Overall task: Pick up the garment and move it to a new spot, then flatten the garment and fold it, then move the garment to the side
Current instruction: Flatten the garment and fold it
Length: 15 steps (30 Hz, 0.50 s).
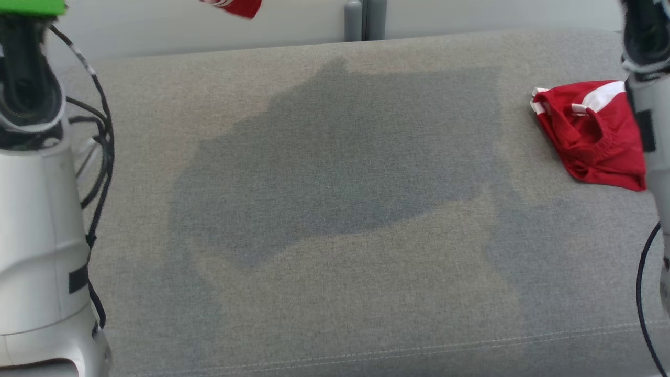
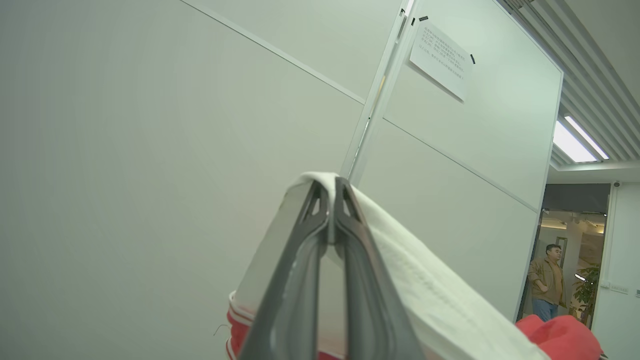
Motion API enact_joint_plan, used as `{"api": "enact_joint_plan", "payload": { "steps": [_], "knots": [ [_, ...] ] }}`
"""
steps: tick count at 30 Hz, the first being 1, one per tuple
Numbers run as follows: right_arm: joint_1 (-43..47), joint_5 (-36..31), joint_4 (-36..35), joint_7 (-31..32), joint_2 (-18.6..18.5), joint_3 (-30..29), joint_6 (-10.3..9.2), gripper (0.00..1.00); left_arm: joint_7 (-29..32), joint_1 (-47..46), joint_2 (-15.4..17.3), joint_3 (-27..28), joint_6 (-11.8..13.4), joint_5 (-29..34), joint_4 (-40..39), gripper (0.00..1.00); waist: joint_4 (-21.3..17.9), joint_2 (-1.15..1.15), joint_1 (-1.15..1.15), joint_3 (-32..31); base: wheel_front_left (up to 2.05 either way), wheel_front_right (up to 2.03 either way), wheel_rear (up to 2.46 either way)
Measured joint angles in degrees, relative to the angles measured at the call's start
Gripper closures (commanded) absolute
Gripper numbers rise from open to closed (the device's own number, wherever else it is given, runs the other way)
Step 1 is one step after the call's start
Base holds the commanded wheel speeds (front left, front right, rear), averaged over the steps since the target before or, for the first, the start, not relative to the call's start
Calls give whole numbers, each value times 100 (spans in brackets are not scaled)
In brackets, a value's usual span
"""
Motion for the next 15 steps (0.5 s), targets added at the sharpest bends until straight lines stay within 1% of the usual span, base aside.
{"api": "enact_joint_plan", "payload": {
  "steps": [2,4,7,10,12,15],
  "knots": [
    [304,-18,332,9,-11,176,24,100,34,183,-11,-136,-98,-44,200,100,62,0,0,-57,0,0,0],
    [674,-3,587,138,-34,319,37,100,190,574,-12,-287,-169,-134,265,100,124,0,0,-94,0,0,0],
    [1171,11,1025,372,5,630,82,100,392,1448,-12,-503,-226,-214,477,100,168,0,0,-70,0,0,0],
    [1755,76,1496,589,98,904,123,100,558,2505,-120,-706,-227,-372,721,100,164,0,0,20,0,0,0],
    [2075,159,1774,617,125,970,124,100,579,3078,-237,-787,-227,-567,836,100,148,0,0,111,0,0,0],
    [2310,290,2067,630,126,921,124,100,533,3572,-311,-856,-227,-686,888,100,134,0,0,260,0,0,0]
  ]
}}
